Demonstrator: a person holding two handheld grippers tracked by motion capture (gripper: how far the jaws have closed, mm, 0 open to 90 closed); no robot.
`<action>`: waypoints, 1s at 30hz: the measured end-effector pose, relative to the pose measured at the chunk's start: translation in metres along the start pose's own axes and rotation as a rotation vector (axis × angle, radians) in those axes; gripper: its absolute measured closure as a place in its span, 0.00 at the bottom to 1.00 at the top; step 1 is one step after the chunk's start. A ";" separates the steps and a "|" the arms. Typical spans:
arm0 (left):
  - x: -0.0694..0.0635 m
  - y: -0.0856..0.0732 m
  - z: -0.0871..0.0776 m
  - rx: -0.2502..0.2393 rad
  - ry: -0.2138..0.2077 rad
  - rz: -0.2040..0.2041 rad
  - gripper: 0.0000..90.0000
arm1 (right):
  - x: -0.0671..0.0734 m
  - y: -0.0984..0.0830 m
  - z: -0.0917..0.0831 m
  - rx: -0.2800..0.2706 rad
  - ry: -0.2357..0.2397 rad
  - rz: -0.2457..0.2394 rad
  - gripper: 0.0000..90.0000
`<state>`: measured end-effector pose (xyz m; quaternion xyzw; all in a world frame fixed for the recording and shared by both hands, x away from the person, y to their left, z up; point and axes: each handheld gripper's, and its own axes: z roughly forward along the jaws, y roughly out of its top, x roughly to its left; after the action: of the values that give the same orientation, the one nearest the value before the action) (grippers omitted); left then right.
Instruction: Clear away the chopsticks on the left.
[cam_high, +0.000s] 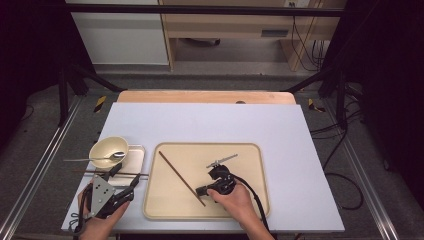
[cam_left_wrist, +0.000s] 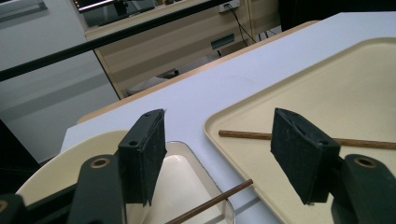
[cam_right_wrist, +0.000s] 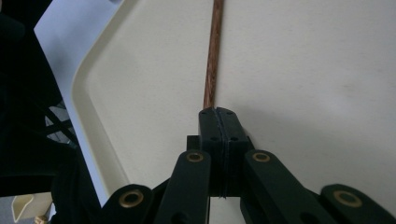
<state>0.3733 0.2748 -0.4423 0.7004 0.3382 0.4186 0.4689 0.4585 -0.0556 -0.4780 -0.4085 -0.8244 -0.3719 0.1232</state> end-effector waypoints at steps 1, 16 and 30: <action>0.000 0.000 0.000 -0.001 0.000 0.000 0.39 | 0.002 0.000 0.002 0.001 0.003 -0.007 1.00; 0.002 -0.001 -0.001 0.001 0.004 -0.004 0.39 | 0.029 0.007 0.032 0.026 0.067 -0.036 1.00; 0.004 0.000 -0.002 0.001 0.011 -0.002 0.40 | 0.042 0.012 0.047 0.030 0.091 -0.039 1.00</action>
<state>0.3731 0.2789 -0.4412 0.6979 0.3415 0.4222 0.4670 0.4453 0.0069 -0.4829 -0.3730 -0.8314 -0.3799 0.1593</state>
